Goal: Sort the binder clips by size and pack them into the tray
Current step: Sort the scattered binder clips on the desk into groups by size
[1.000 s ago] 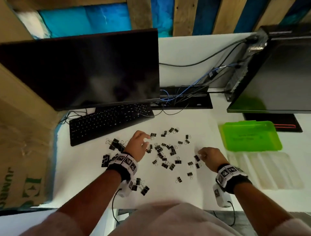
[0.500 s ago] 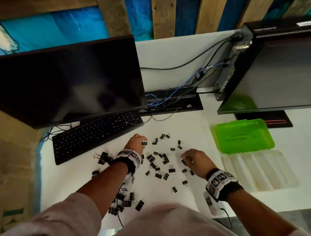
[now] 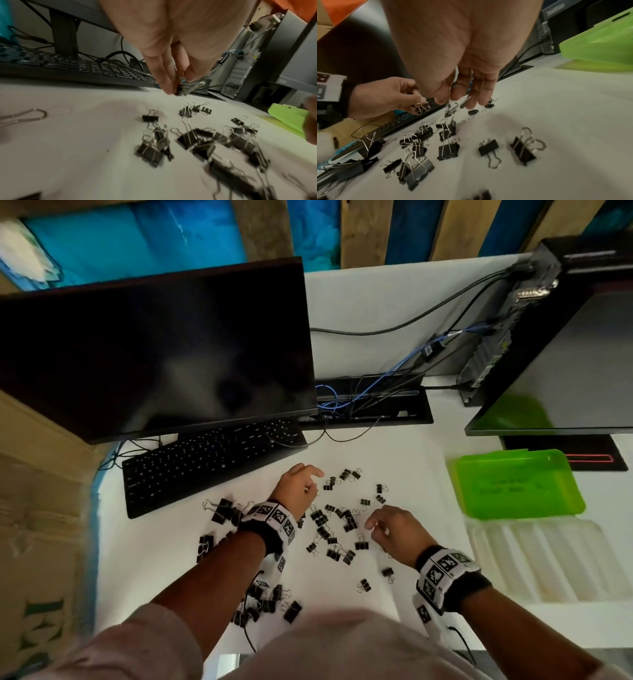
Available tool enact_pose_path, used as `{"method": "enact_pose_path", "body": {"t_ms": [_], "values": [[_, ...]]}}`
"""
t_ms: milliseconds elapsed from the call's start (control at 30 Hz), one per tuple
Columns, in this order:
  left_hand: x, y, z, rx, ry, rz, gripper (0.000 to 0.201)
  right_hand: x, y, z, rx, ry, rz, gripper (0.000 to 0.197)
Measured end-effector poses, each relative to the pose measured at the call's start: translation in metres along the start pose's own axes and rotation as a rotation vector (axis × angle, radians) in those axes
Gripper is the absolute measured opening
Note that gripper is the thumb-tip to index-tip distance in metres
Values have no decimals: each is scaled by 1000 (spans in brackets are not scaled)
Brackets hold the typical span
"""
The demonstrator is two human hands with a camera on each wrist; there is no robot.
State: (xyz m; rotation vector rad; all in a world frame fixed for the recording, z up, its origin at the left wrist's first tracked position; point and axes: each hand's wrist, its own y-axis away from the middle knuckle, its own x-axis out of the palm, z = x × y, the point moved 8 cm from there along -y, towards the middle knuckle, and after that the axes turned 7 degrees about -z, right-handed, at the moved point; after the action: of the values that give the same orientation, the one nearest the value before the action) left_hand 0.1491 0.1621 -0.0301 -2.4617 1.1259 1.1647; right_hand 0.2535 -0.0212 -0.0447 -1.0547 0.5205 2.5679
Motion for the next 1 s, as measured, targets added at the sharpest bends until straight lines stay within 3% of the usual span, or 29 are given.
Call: {"method": "enact_pose_path", "body": {"t_ms": [133, 233, 400, 633, 833, 1000], "values": [[16, 22, 0, 55, -128, 166, 25, 4, -19, 4, 60, 107, 78, 28], [20, 30, 11, -13, -144, 140, 29, 7, -34, 11, 30, 190, 66, 41], [31, 28, 23, -127, -229, 156, 38, 33, -42, 29, -121, 360, 216, 54], [43, 19, 21, -106, -391, 199, 24, 25, -40, 13, -58, 443, 208, 27], [44, 22, 21, -75, -339, 214, 19, 13, -33, -2, 57, 394, 177, 29], [30, 24, 21, -93, -179, 173, 16, -4, -26, -2, 107, 227, 37, 32]]}}
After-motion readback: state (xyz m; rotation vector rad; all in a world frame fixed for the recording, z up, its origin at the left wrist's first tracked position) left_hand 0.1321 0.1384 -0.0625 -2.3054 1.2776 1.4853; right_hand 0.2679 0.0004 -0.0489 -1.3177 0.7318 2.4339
